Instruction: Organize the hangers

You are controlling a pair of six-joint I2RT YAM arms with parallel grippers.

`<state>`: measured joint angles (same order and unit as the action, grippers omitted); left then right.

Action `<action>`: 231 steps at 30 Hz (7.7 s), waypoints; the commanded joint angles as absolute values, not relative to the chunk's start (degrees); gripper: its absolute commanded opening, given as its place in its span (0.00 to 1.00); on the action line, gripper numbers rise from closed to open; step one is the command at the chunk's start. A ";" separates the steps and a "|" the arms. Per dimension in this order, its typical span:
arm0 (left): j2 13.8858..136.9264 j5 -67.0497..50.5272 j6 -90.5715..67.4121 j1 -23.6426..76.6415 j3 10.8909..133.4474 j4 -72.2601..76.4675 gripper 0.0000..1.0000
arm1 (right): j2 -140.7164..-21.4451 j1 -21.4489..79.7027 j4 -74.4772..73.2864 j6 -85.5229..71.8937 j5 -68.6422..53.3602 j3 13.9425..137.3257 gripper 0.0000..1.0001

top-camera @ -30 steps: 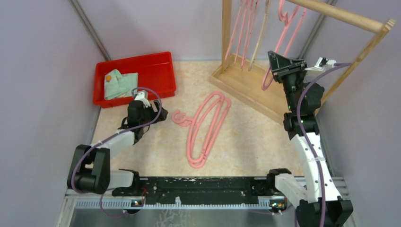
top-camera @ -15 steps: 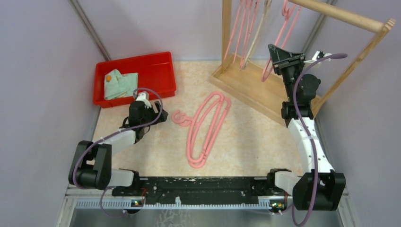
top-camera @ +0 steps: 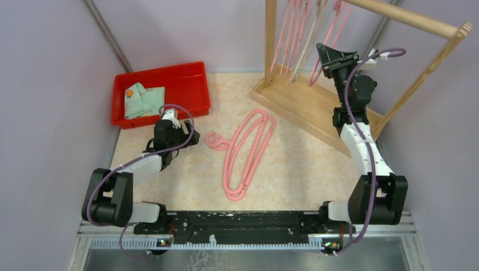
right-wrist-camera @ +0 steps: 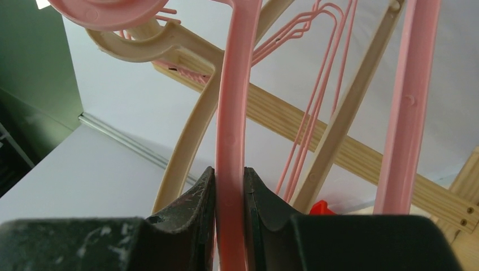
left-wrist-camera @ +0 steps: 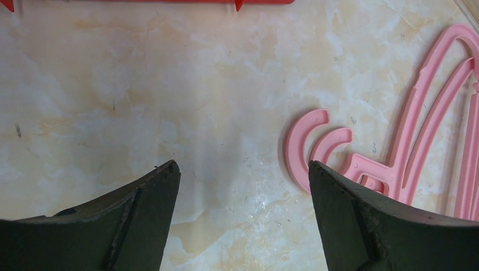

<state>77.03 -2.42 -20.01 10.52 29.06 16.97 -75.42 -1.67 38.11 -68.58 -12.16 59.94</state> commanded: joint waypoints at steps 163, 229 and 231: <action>75.03 -3.16 -21.89 11.34 28.92 18.87 0.89 | -91.60 66.40 -16.70 -19.10 24.45 60.68 0.58; 72.32 -4.16 -21.17 11.43 29.97 16.21 0.89 | -48.90 43.95 -13.62 -37.59 12.80 36.31 0.00; 72.67 -3.67 -20.87 11.43 30.50 15.85 0.89 | -46.23 41.29 -13.90 -37.62 12.55 36.61 0.00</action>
